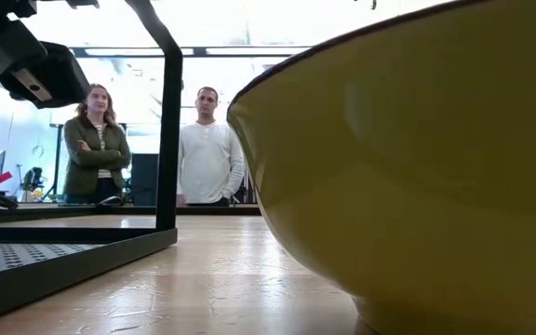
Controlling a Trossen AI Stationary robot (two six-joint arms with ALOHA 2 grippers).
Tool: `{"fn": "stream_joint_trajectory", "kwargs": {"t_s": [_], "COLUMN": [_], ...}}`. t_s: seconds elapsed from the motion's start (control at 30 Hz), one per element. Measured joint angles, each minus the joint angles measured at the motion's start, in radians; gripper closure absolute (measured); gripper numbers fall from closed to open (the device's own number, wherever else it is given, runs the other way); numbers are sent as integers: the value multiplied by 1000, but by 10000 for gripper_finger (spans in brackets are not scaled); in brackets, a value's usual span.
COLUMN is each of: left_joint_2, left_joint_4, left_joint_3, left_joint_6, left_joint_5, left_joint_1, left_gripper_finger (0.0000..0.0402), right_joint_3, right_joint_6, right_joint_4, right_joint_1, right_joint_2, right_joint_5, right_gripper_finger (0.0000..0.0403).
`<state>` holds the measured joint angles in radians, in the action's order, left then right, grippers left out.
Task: Pick & Place Mini bowls
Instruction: Stack the purple bowl on the purple bowl on the shelf, then stack the yellow patterned bowl on the yellow patterned bowl on the shelf
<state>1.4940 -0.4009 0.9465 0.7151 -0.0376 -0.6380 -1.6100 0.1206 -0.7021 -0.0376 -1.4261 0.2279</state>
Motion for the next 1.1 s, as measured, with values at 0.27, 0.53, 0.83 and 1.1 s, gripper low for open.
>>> {"fn": "stream_joint_trajectory", "kwargs": {"t_s": [0.27,0.53,0.83,1.1], "left_joint_2": [-15,-73,-203,-351], "left_joint_4": [-5,-16,-248,-308], "left_joint_3": [0,13,71,82], "left_joint_6": [79,80,147,170], "left_joint_5": [0,1,194,590], "left_joint_1": [0,2,17,26], "left_gripper_finger": [330,330,330,330], "right_joint_3": [0,0,0,9], "right_joint_6": [0,0,-1,-70], "right_joint_4": [0,-2,-181,-357], "right_joint_1": [0,0,-1,0], "right_joint_2": [0,0,0,-1], "right_joint_5": [0,0,-103,-314], "right_gripper_finger": [276,273,275,282]}}
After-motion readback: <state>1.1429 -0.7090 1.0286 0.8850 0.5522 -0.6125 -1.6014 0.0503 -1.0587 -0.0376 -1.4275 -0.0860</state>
